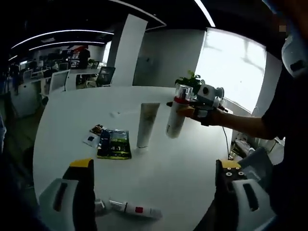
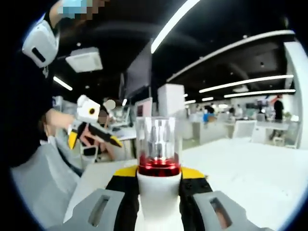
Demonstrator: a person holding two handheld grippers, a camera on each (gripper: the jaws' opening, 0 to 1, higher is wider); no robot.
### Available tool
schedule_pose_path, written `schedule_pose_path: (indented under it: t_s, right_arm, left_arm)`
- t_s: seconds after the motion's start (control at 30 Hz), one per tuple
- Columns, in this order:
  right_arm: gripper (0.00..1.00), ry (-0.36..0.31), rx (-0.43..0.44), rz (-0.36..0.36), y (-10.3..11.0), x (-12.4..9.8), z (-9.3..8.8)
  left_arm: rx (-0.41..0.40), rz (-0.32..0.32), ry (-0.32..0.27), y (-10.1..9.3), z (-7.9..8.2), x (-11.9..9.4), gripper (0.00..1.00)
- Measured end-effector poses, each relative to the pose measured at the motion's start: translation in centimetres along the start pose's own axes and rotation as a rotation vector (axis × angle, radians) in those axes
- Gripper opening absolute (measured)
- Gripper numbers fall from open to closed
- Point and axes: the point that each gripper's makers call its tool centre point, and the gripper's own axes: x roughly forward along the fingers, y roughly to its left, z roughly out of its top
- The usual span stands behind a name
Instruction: Arrange the skincare products in the storage area until every visible bottle or jar stands upright without overlapping.
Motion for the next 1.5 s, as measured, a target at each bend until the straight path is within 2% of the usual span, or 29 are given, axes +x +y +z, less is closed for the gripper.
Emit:
schedule_pose_path:
  t_s: [0.17, 0.4, 0.53, 0.77, 1.0, 1.27, 1.5]
  right_arm:
    - [0.24, -0.007, -0.010, 0.013, -0.2, 0.2, -1.3]
    - [0.24, -0.030, -0.043, 0.007, -1.4, 0.7, -2.5]
    - [0.24, -0.020, -0.063, 0.028, -1.7, 1.2, -3.6]
    - [0.24, -0.025, -0.087, 0.078, -1.8, 2.4, -5.5]
    - [0.24, -0.047, -0.078, 0.081, -2.9, 2.8, -7.0]
    - [0.24, -0.069, -0.075, 0.102, -3.6, 2.4, -7.4]
    - [0.25, -0.069, -0.082, 0.156, -4.3, 2.5, -7.7]
  left_arm:
    - [0.006, 0.010, 0.017, -0.1, -0.9, 0.2, 0.99]
    - [0.008, 0.041, 0.034, -0.6, -3.0, -1.2, 0.99]
    - [-0.043, 0.078, 0.021, 0.0, -3.9, -1.6, 0.99]
    - [-0.056, 0.102, -0.018, -0.1, -4.0, -2.0, 0.99]
    - [-0.071, 0.113, 0.040, -0.4, -7.1, -2.2, 0.99]
    - [-0.083, 0.131, 0.050, -0.2, -7.7, -2.2, 0.99]
    - [-0.093, 0.139, 0.062, -0.3, -8.4, -1.8, 0.99]
